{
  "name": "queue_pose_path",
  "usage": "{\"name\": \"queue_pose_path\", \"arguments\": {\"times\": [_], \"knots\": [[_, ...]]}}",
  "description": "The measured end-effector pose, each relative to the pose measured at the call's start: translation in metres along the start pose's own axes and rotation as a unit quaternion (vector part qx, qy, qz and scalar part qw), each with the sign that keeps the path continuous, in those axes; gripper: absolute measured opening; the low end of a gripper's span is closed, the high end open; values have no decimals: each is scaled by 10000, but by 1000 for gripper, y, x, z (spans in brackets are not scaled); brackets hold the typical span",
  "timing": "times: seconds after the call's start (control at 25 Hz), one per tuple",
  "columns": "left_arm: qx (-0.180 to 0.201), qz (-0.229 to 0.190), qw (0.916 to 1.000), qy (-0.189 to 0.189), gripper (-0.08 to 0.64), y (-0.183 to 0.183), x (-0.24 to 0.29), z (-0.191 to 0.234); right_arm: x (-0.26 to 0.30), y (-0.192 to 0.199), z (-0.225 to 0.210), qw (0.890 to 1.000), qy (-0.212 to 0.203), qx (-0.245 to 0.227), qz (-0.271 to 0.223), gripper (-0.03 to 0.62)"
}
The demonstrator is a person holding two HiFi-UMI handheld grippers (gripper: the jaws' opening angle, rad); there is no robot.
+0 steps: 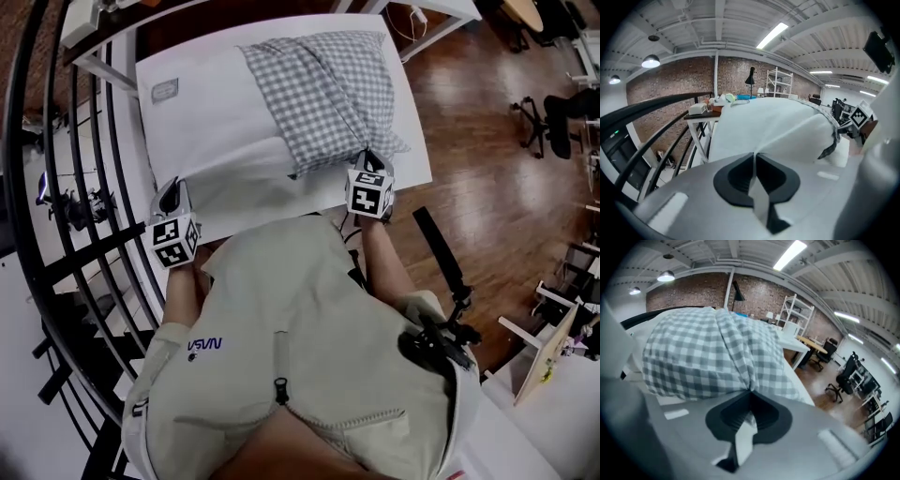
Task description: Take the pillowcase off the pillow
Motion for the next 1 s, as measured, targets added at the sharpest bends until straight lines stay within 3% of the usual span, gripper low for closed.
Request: {"name": "queue_pose_path", "arguments": {"times": [0.12,0.32,0.48,0.64,0.72,0.8,0.92,1.0], "knots": [[-123,-24,9998,180,14,8,4,-9,4,7,0,9996,-261,80,95,9],[-360,-137,9979,527,51,-15,-10,-11,-18,-10,1,9973,-700,1,-227,44],[-121,-362,9974,617,91,-45,-35,-16,-52,-32,8,9897,-1138,-221,-837,52],[165,-354,9969,690,101,-68,-37,-19,-81,-75,24,9750,-1459,-358,-1636,52],[308,-100,9970,699,104,-70,-38,-18,-87,-97,34,9666,-1610,-439,-1946,52],[535,492,9940,812,104,-65,-37,-17,-85,-120,44,9601,-1744,-497,-2130,51],[836,1447,9794,1137,106,-51,-35,-17,-78,-145,55,9541,-1855,-624,-2268,51],[959,1707,9705,1406,103,-47,-47,-16,-79,-155,67,9503,-1930,-718,-2336,52]]}}
Point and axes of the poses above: the fingertips, and each gripper's own axes: x forward along the fingers, z to its left, y out of its underside, the point moved 6 cm from there along -x, backward along the fingers, and after that the axes turned 6 degrees about x, right-handed, at the moved point
